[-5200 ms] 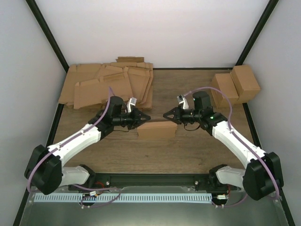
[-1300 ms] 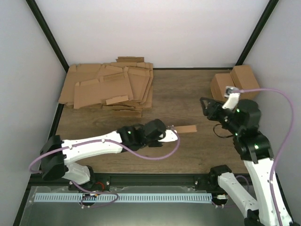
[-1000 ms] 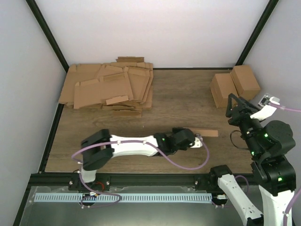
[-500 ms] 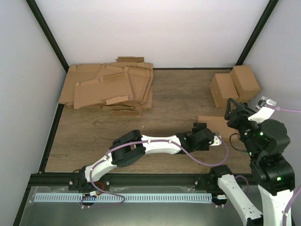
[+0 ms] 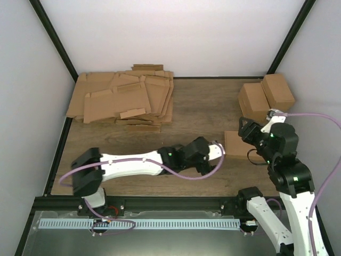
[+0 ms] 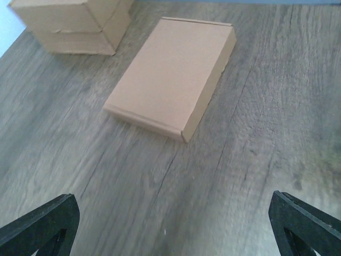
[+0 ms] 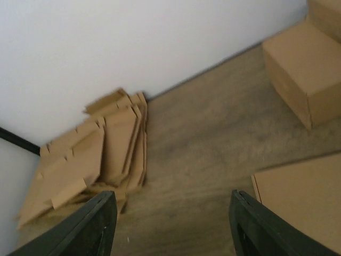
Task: Fold the paper box
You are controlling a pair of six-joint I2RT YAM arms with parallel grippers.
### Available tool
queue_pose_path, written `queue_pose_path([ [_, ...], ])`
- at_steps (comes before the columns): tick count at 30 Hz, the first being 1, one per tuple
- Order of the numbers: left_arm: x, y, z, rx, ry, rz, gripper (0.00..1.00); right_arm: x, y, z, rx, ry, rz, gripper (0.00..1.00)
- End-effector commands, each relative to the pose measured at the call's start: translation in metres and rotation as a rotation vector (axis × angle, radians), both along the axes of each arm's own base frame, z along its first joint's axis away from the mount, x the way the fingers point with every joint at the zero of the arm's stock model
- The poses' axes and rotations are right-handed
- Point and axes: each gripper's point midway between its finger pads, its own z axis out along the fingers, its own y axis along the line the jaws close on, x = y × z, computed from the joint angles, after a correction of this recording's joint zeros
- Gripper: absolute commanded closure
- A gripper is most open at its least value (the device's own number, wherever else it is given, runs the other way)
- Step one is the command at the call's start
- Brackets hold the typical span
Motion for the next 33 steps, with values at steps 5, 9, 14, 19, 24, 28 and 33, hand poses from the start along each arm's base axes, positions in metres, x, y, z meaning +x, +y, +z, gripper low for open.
queue_pose_path([
  [5,0.010,0.075,0.015,-0.181,0.321,0.280,0.00,0.003,0.034,-0.127,0.157,0.407,0.088,0.21],
  [9,0.024,0.103,0.012,-0.224,0.412,0.365,0.00,-0.014,0.030,-0.195,0.225,0.638,-0.016,0.15],
  [14,0.029,0.123,0.009,-0.239,0.416,0.396,0.00,-0.033,0.019,-0.246,0.234,0.799,-0.147,0.00],
  [19,0.035,0.137,0.002,-0.244,0.469,0.440,0.00,-0.024,0.014,-0.276,0.246,0.845,-0.241,0.00],
  [24,0.032,0.144,0.009,-0.279,0.481,0.426,0.00,-0.003,0.011,-0.293,0.248,0.831,-0.303,0.06],
  [28,0.034,0.154,0.014,-0.286,0.454,0.446,0.00,0.010,0.009,-0.305,0.240,0.840,-0.351,0.15],
  [33,0.036,0.161,0.011,-0.263,0.436,0.464,0.00,0.021,0.014,-0.320,0.232,0.870,-0.380,0.23],
])
